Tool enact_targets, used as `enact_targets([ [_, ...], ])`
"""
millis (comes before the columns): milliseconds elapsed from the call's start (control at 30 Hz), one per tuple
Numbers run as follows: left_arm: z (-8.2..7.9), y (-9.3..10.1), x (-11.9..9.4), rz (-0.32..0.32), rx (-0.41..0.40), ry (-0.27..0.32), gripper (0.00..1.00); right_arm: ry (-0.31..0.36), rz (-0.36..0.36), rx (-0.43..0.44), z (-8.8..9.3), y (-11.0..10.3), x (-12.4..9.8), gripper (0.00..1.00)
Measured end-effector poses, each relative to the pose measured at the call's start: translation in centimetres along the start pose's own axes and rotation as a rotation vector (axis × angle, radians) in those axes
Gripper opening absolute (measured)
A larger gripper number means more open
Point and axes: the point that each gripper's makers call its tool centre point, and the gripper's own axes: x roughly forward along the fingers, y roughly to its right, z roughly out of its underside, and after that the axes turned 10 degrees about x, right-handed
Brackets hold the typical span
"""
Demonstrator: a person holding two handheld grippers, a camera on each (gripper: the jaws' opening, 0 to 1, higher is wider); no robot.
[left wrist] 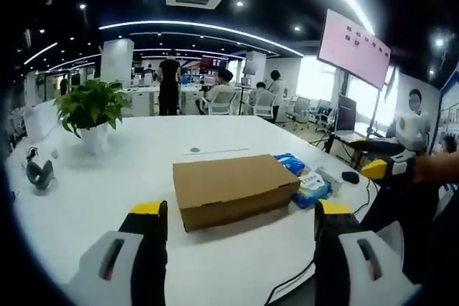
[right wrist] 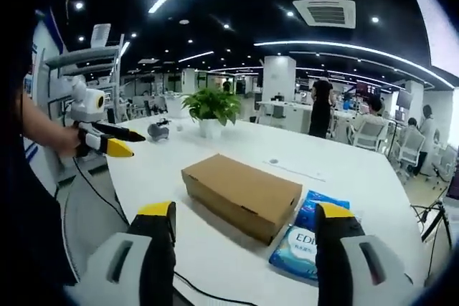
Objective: Operate the shoe box by opening the lid, removing the specified soft item, and placing it in the target area until the item is outside and the box remains undamaged.
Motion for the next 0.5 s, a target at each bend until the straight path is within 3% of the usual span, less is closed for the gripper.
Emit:
enact_targets([
  [133,-2.3,0.2,-1.4,0.024,-0.042,0.048,0.85,0.020,0.016,0.009,-0.8,-1.1,-1.7,0.81],
  [167,-2.7,0.4,-1.8,0.049,-0.009,0.050,0.85,0.031,0.021,0.033,-1.3,-1.5,-2.2,0.81],
  [233,-3.0,-0.2,-2.7,0.013,0.105,0.037,0.86,0.054,0.028,0.074,-2.1,-1.9,-2.9,0.81],
  [300,-3.9,-0.2,-3.3,0.002,0.200,0.082,0.85,0.076,0.039,0.093,-3.2,-2.1,-3.4,0.81],
  [400,-4.2,0.0,-4.9,0.026,0.100,0.081,0.85,0.116,0.052,0.093,-5.7,-2.5,-4.1,0.84],
  [433,-4.8,0.1,-5.5,0.032,0.069,0.111,0.85,0.116,0.056,0.080,-6.3,-2.9,-4.4,0.85],
  [500,-4.9,0.2,-6.3,0.046,0.071,0.113,0.87,0.118,0.069,0.033,-7.3,-3.4,-5.0,0.88],
])
